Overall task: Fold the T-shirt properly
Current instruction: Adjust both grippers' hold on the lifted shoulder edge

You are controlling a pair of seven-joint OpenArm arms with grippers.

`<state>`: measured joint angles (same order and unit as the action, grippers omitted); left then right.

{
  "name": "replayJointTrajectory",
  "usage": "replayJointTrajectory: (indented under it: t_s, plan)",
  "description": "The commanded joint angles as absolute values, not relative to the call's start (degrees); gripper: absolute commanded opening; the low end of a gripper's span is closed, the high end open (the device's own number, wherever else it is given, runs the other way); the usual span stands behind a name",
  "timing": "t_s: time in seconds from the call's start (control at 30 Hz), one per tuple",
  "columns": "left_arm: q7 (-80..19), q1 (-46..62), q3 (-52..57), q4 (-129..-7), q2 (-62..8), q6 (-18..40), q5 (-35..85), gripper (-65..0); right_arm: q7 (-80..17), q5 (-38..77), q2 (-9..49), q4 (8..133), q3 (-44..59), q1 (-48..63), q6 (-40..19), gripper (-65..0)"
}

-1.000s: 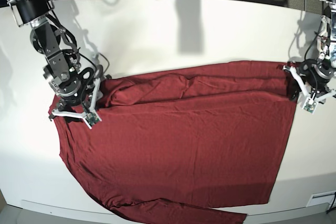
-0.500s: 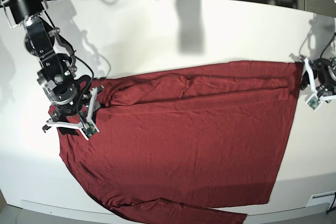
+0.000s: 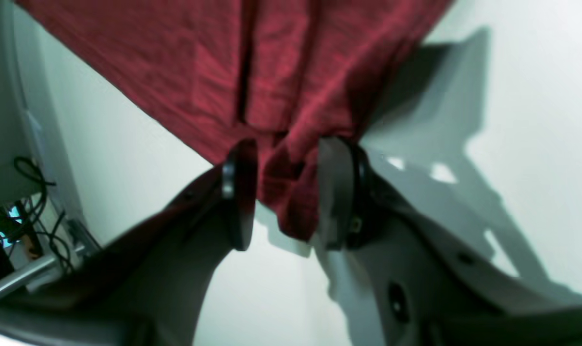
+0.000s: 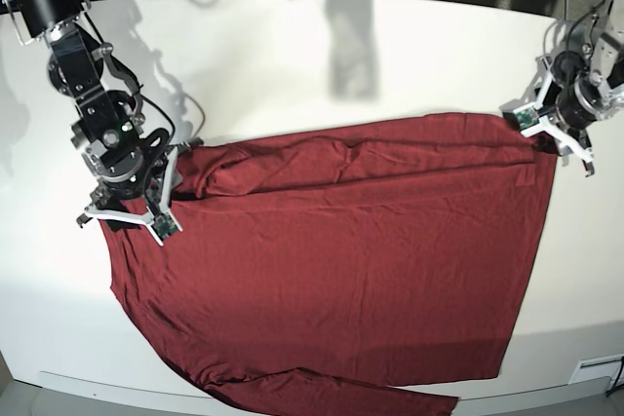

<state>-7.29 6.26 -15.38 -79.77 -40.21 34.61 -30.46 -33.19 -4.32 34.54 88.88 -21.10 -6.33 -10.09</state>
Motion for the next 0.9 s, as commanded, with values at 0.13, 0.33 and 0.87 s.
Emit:
replayJointTrajectory:
  t_s: [0.13, 0.33, 0.87]
  plan:
    - [-8.91, 5.89, -15.9, -77.14, -41.71, 36.38, -30.22, -43.5, -32.99, -5.06, 35.35, 89.82, -20.6, -7.42, -9.45, -34.4]
    - [-10.52, 6.04, -15.81, -81.71, -48.51, 36.95, -18.5, -43.5, -32.97, -2.44, 34.74, 89.17, -20.6, -7.44, -9.47, -34.5]
    - [-9.58, 10.41, -15.81, -87.68, -50.43, 35.29, -15.25, -43.5, -33.54, -1.41, 34.74, 88.97, -20.6, -7.44, -9.54, -34.5]
